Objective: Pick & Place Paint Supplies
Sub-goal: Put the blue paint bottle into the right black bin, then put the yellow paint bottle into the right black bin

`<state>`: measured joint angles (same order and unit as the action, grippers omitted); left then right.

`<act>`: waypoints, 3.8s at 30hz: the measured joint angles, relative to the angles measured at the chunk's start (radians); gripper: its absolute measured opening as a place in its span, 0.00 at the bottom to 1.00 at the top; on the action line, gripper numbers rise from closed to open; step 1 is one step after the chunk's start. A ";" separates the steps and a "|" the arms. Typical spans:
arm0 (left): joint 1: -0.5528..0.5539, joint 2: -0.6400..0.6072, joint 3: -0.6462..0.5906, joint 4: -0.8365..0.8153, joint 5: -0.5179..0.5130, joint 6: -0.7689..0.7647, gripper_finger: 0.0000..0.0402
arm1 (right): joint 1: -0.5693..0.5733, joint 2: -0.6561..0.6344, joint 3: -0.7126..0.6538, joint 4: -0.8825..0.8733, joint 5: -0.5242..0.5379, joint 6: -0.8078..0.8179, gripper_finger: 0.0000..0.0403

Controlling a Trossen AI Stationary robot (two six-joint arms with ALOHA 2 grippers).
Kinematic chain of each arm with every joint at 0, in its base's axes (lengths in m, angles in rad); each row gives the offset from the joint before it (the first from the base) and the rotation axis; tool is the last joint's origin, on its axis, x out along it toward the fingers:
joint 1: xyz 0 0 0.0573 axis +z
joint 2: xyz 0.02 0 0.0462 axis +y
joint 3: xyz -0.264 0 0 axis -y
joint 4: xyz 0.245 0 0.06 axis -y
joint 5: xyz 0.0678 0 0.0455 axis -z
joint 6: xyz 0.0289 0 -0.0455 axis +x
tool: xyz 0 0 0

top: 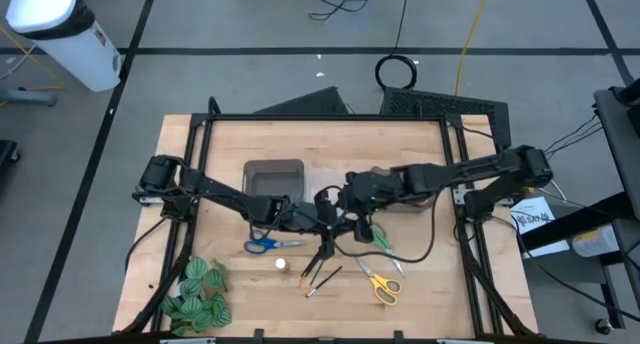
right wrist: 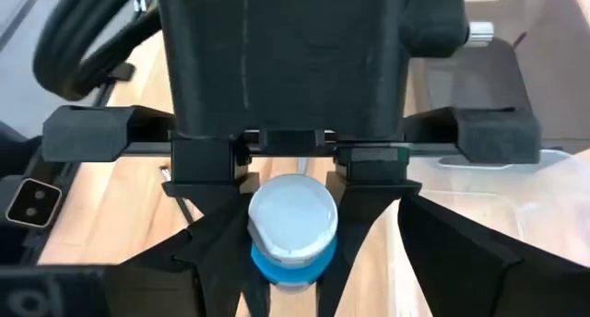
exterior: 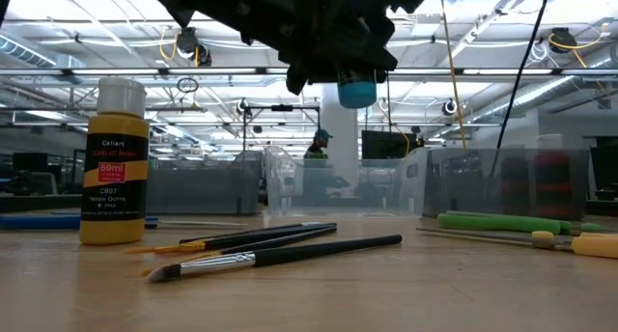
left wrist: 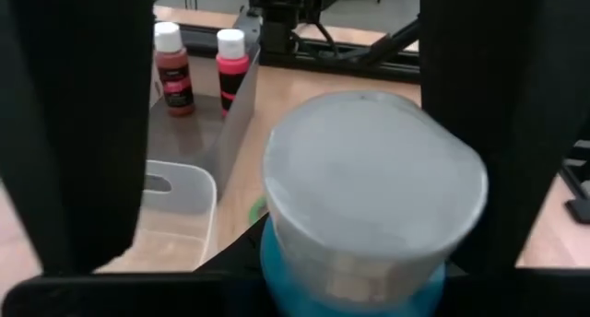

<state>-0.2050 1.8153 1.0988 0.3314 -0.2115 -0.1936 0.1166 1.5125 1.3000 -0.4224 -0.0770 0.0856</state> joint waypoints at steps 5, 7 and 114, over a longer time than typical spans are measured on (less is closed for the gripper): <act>0.000 0.000 0.000 -0.014 -0.002 0.000 0.30 | 0.000 0.007 0.000 -0.002 -0.003 0.004 0.54; 0.000 0.000 0.000 -0.013 -0.004 -0.002 0.30 | 0.000 0.006 0.000 -0.003 -0.004 0.007 0.49; -0.264 -0.423 -0.042 -0.970 -0.295 -0.466 0.41 | -0.194 -0.949 -0.809 0.259 0.230 0.071 0.60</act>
<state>-0.4694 1.3922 1.0571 -0.6385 -0.5064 -0.6595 -0.0772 0.5636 0.4908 -0.1638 0.1528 0.1570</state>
